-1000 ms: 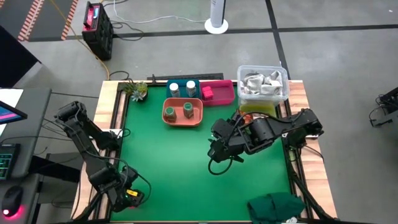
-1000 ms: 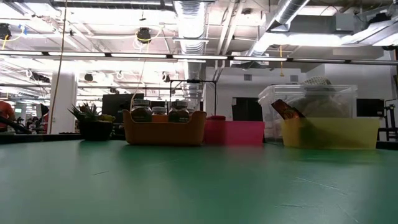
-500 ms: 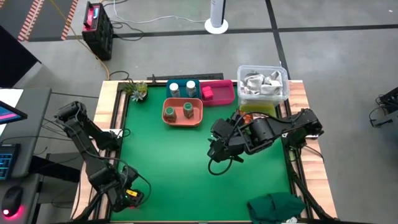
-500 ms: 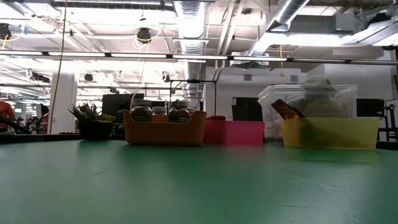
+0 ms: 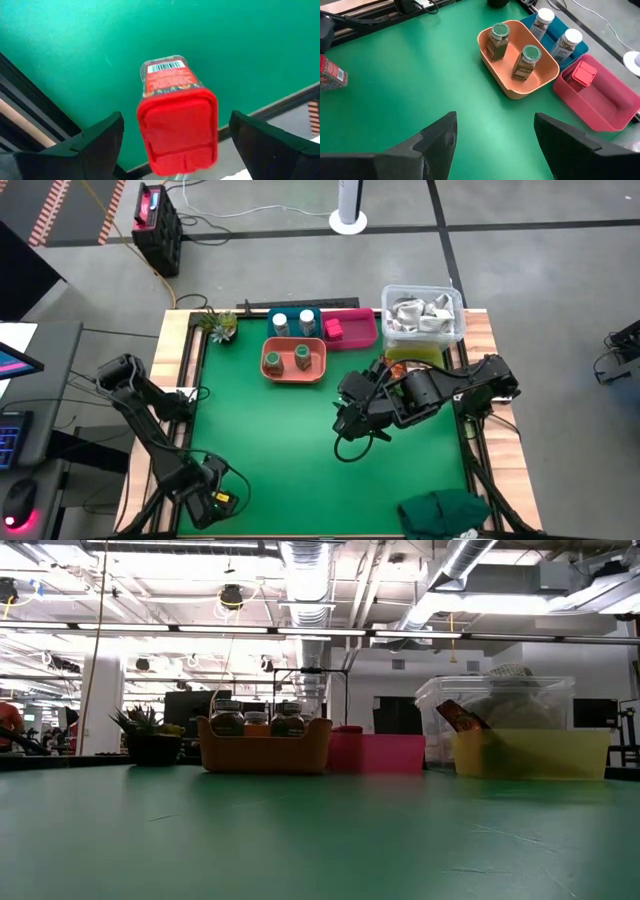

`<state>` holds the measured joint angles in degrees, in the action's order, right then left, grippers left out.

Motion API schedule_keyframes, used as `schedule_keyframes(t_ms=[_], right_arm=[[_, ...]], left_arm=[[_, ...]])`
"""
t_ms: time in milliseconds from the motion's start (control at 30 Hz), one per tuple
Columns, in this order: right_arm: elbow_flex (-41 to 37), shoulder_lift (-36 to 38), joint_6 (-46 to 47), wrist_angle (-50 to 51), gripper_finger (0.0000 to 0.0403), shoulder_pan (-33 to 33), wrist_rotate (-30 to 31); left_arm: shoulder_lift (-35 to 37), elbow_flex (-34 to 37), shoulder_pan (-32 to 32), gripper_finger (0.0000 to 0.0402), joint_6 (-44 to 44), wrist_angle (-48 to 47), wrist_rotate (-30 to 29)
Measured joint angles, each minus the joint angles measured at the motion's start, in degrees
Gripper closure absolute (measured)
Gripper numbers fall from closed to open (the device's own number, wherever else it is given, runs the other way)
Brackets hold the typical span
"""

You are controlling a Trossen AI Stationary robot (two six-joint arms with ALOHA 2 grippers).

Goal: Sort spices by type
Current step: Put the red seasoning can into the pink bin

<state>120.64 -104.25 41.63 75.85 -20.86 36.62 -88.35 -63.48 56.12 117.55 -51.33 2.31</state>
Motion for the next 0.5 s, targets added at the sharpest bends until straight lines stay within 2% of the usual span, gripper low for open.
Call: schedule_keyframes(t_ms=[367, 500], right_arm=[[0.0, 0.0, -0.2, 0.1, 0.0111, 0.0, 0.0], [0.0, 0.0, -0.1, 0.2, 0.0111, 0.0, 0.0]], left_arm=[[-4.1, 0.0, 0.0, 0.0058, -2.7, 0.5, -1.6], [-4.2, 0.0, -0.3, 0.0097, -5.3, 1.0, -1.5]])
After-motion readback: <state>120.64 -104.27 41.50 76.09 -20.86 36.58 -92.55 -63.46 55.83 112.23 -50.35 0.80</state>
